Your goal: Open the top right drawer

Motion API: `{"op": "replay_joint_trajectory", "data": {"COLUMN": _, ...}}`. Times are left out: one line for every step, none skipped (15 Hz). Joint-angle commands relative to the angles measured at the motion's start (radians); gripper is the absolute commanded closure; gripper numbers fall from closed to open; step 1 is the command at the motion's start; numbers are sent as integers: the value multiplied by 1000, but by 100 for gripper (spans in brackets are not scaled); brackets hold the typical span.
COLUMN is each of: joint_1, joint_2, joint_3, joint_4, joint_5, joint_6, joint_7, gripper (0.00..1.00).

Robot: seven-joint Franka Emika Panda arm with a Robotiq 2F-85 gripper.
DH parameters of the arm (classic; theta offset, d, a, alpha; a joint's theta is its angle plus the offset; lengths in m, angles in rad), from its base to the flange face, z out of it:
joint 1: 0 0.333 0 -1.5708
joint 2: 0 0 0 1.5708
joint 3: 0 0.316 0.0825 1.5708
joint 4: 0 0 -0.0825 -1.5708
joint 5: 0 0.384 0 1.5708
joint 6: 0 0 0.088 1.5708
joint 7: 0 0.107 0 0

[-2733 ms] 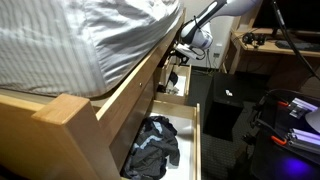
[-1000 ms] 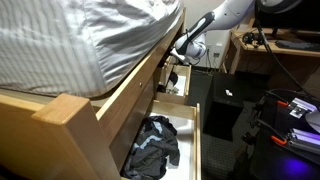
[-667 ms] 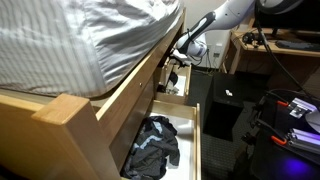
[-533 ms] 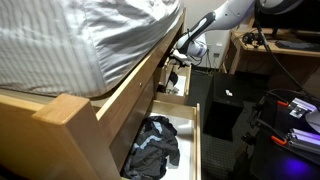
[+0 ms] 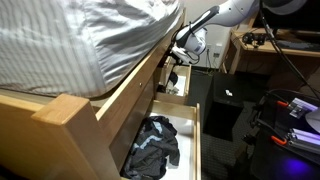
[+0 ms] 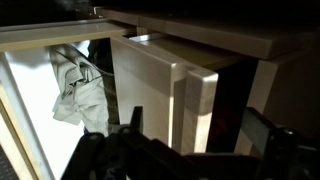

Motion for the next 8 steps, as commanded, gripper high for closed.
{"op": "replay_joint_trajectory", "data": {"joint_1": -5, "joint_2": 3, "joint_3": 3, "joint_4": 6, "joint_5": 19, "joint_6": -5, "joint_7": -24, "gripper": 0}}
{"op": "replay_joint_trajectory", "data": {"joint_1": -4, "joint_2": 3, "joint_3": -2, "joint_4": 7, "joint_5": 19, "joint_6": -5, "joint_7": -23, "gripper": 0}}
{"op": "replay_joint_trajectory", "data": {"joint_1": 0, "joint_2": 3, "joint_3": -4, "joint_4": 7, "joint_5": 19, "joint_6": -5, "joint_7": -22, "gripper": 0}}
{"op": "replay_joint_trajectory", "data": {"joint_1": 4, "joint_2": 3, "joint_3": -5, "joint_4": 7, "joint_5": 18, "joint_6": -5, "joint_7": -21, "gripper": 0}}
{"op": "replay_joint_trajectory", "data": {"joint_1": 8, "joint_2": 9, "joint_3": -14, "joint_4": 16, "joint_5": 22, "joint_6": -20, "joint_7": -8, "gripper": 0}}
{"op": "replay_joint_trajectory", "data": {"joint_1": 10, "joint_2": 22, "joint_3": -20, "joint_4": 32, "joint_5": 23, "joint_6": -39, "joint_7": 1, "gripper": 0}}
{"op": "replay_joint_trajectory", "data": {"joint_1": -6, "joint_2": 51, "joint_3": -2, "joint_4": 66, "joint_5": 19, "joint_6": -56, "joint_7": -13, "gripper": 0}}
{"op": "replay_joint_trajectory", "data": {"joint_1": 3, "joint_2": 65, "joint_3": -19, "joint_4": 84, "joint_5": 21, "joint_6": -73, "joint_7": 3, "gripper": 0}}
